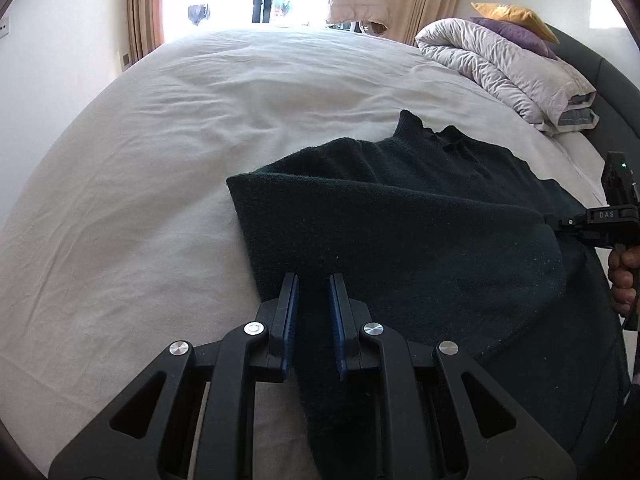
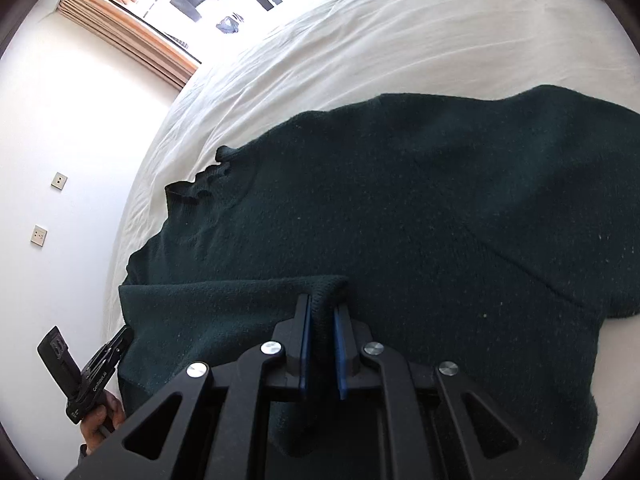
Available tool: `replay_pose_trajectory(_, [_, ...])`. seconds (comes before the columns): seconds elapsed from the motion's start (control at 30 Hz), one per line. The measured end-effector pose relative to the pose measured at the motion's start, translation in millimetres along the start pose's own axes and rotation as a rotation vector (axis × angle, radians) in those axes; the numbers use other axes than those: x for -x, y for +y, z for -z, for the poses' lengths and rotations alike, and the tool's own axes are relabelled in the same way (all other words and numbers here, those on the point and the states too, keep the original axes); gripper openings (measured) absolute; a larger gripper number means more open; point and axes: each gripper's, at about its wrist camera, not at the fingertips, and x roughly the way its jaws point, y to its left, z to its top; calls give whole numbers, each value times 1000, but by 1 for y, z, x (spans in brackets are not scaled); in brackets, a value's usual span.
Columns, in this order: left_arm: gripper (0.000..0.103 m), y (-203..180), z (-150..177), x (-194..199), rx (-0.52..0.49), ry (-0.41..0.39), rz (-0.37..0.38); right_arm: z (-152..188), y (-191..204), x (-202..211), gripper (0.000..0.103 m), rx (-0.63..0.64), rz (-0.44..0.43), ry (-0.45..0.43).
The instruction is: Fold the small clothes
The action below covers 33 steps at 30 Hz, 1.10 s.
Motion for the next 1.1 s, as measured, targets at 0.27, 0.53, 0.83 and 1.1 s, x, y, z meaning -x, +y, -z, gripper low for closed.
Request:
replay_pose_trajectory(0.27, [15,-2,0,-1,-26,-1,-18,11,-14,15,25,-72,39,-75])
replay_pose_trajectory(0.53, [15,-3,3,2,-22,-14,-18,28,86,30,27,120,-107,-101])
replay_pose_trajectory(0.83, [15,36,-4,24,127,-90,15,43,49,-28,0,-32,-137,7])
replay_pose_trajectory(1.1, [15,19,-38,-11,64,-26,-2,50,40,-17,0,-70,-117,-45])
